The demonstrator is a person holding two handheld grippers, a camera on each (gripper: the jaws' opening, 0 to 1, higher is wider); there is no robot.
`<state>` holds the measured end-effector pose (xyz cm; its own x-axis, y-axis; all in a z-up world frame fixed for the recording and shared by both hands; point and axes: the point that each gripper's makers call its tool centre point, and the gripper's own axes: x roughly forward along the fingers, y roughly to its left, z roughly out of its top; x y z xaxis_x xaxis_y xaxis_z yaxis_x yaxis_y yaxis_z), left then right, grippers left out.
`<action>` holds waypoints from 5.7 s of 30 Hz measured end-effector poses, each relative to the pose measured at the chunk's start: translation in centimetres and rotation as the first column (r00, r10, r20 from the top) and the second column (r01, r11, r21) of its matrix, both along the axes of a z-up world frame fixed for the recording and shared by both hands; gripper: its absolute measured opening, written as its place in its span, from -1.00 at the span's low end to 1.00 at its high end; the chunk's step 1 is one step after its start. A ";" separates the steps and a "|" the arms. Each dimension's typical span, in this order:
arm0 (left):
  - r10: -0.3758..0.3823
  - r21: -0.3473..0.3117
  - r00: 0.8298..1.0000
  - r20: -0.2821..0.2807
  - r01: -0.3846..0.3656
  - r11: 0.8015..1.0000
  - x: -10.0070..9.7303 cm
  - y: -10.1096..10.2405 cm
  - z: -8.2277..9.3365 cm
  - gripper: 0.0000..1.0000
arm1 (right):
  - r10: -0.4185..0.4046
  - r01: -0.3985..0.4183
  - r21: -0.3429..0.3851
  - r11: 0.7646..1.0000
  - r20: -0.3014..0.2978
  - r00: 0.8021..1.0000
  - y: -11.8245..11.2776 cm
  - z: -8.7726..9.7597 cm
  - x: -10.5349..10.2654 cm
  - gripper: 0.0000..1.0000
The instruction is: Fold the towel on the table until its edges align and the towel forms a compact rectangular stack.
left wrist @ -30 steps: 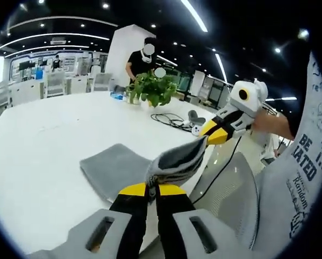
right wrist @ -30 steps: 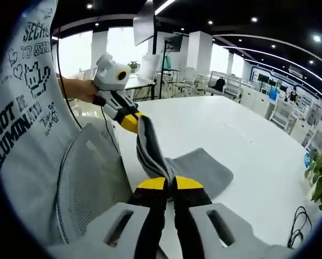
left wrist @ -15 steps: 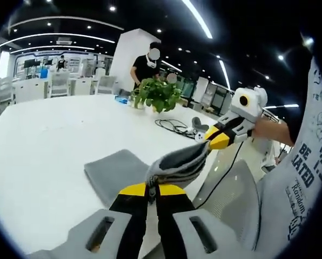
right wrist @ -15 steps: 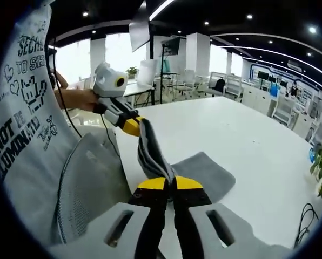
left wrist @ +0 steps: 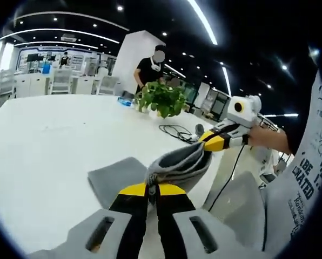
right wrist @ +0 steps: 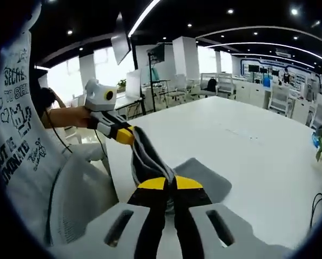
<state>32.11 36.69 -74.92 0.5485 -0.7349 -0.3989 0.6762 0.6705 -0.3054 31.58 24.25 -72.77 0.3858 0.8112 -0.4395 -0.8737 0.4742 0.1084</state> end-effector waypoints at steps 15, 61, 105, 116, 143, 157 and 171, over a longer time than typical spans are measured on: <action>0.057 -0.083 0.995 -0.086 -0.064 0.995 4.7 0.4 -2.0 -0.90 | -0.055 0.077 0.132 0.988 -0.160 0.986 0.4 -1.4 5.1 -0.92; 0.064 -0.152 0.998 -0.005 -0.064 0.986 2.6 0.8 3.0 -0.90 | 0.039 -0.018 0.277 0.961 -0.070 0.997 1.0 2.6 0.7 -0.93; 0.053 -0.023 0.998 -0.040 -0.054 0.998 5.6 -0.2 -0.8 -0.89 | -0.148 0.187 0.177 0.966 -0.215 0.965 0.0 -1.5 6.3 -0.92; 0.070 0.036 0.989 -0.133 -0.066 0.997 7.6 -0.2 -5.4 -0.88 | -0.206 0.249 0.093 0.964 -0.329 0.922 -0.2 -6.8 8.8 -0.92; 0.206 0.130 0.923 -0.326 -0.172 0.977 10.6 0.2 -15.0 -0.82 | -0.343 0.357 -0.063 0.932 -0.471 0.813 -1.2 -15.7 12.2 -0.68; 0.257 0.097 0.950 -0.176 -0.243 0.965 10.7 1.7 -12.1 -0.67 | -0.345 0.386 0.014 0.922 -0.420 0.839 -2.4 -13.4 11.4 -0.36; 0.092 0.157 0.983 -0.162 -0.066 0.985 6.9 -0.8 -12.3 -0.69 | -0.336 0.348 -0.046 0.936 -0.403 0.851 -2.1 -14.6 9.6 -0.38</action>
<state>39.03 35.91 -87.17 0.5184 -0.6167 -0.5925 0.5667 0.7666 -0.3020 41.13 22.11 -87.38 0.4379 0.6742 -0.5947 -0.5360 0.7269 0.4294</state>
